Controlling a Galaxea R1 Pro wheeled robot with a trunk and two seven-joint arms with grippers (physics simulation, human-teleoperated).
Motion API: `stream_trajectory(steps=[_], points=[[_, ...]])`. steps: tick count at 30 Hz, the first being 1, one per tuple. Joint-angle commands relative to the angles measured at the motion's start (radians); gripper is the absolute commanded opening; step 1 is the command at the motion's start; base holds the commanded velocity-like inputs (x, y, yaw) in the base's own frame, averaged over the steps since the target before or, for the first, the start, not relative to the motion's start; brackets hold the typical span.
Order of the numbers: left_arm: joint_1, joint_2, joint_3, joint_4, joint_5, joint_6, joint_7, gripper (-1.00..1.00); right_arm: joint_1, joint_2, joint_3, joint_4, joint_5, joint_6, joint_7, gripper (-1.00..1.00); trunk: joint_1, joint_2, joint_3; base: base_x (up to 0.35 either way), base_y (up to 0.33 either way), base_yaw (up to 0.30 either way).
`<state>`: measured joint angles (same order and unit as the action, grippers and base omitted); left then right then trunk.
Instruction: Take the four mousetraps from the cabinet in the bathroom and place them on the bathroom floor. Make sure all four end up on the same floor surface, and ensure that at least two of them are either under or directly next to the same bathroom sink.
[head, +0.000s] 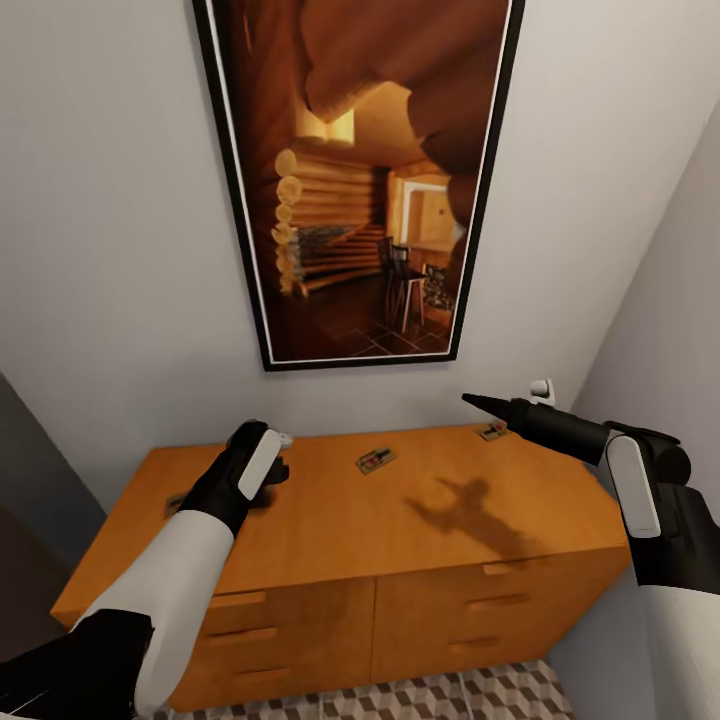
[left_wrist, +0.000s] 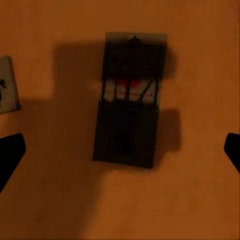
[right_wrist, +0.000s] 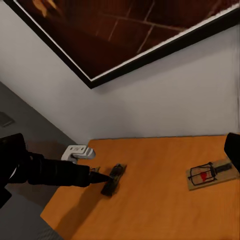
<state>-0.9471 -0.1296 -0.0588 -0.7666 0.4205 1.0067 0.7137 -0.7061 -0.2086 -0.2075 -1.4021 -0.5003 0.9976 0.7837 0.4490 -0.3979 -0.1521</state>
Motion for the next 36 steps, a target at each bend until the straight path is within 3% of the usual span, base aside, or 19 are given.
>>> stream_trajectory(steps=[1, 15, 36], points=[[-0.001, 0.0, -0.002, -0.001, 0.01, 0.002, 0.01, 1.0, -0.001, 0.0, -0.001, 0.0, 0.003, 0.004, 0.005, 1.0, 0.001, -0.002, -0.002, 0.236, -0.1, 0.0], [0.0, 0.002, -0.003, 0.0, 0.009, 0.002, 0.01, 1.0, -0.001, 0.0, -0.001, 0.0, 0.003, 0.004, 0.005, 1.0, 0.001, -0.002, -0.002, 0.255, -0.097, 0.0], [0.005, 0.008, -0.001, 0.097, 0.009, -0.034, 0.009, 1.0, -0.001, 0.0, -0.001, 0.0, 0.005, 0.004, 0.005, 1.0, 0.001, -0.002, -0.002, 0.022, -0.007, 0.0]])
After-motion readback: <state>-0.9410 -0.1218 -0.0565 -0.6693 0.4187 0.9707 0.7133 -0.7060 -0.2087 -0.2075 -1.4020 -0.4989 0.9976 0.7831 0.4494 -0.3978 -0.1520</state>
